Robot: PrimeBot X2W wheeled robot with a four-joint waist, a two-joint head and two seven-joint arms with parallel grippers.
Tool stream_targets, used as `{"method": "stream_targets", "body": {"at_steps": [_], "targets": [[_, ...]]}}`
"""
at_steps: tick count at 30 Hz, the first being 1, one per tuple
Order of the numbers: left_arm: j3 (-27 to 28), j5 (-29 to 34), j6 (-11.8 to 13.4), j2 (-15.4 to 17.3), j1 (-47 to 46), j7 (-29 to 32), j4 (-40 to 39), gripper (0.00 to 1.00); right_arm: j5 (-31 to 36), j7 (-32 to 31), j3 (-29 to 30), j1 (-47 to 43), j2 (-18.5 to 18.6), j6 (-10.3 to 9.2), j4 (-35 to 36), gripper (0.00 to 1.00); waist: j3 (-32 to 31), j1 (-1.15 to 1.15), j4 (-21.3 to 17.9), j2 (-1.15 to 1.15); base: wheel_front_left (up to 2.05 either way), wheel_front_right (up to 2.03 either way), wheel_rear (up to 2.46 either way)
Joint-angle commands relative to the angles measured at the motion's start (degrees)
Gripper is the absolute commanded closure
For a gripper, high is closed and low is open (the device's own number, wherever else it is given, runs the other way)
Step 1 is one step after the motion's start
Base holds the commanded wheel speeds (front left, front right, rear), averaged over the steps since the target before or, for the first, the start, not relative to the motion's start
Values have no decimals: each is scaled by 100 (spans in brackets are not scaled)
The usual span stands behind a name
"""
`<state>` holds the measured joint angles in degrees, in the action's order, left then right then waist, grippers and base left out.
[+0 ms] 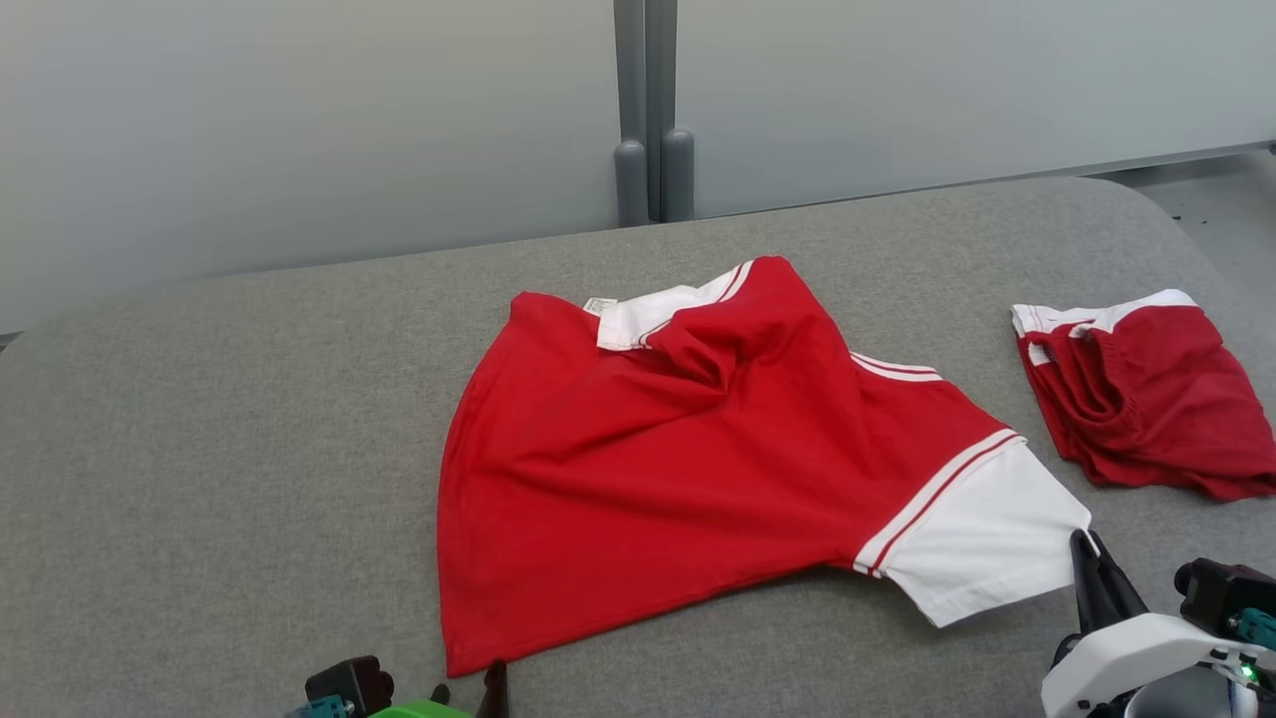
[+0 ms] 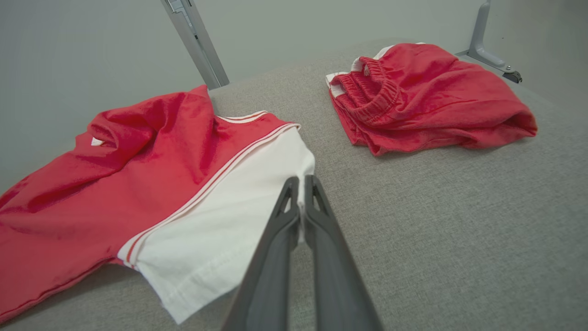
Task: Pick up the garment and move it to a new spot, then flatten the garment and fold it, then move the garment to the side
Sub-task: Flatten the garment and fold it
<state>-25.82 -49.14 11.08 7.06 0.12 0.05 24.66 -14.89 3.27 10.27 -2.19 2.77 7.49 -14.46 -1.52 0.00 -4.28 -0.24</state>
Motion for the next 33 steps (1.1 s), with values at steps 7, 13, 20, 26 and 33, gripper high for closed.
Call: {"method": "stream_targets", "body": {"at_steps": [7,13,20,26,33], "targets": [[210,-373,-166,-152,-241,16,355,3,44,-17,-6,40,23,0,92,100,65,0,-111,24,0,0,0],[245,-447,-260,-228,-513,-113,668,78,80,-15,-15,70,23,0,114,100,92,0,-121,24,0,0,0],[219,-462,-456,-275,-712,-317,826,100,63,56,-78,133,22,0,88,100,97,0,-122,24,0,0,0],[416,-527,-637,-218,-833,-742,485,100,-209,83,-227,329,22,0,242,100,49,0,-83,24,0,0,0],[634,-575,-674,-140,-898,-1036,-220,100,-789,51,-412,565,24,0,753,100,-50,0,-41,24,0,0,0]]}}
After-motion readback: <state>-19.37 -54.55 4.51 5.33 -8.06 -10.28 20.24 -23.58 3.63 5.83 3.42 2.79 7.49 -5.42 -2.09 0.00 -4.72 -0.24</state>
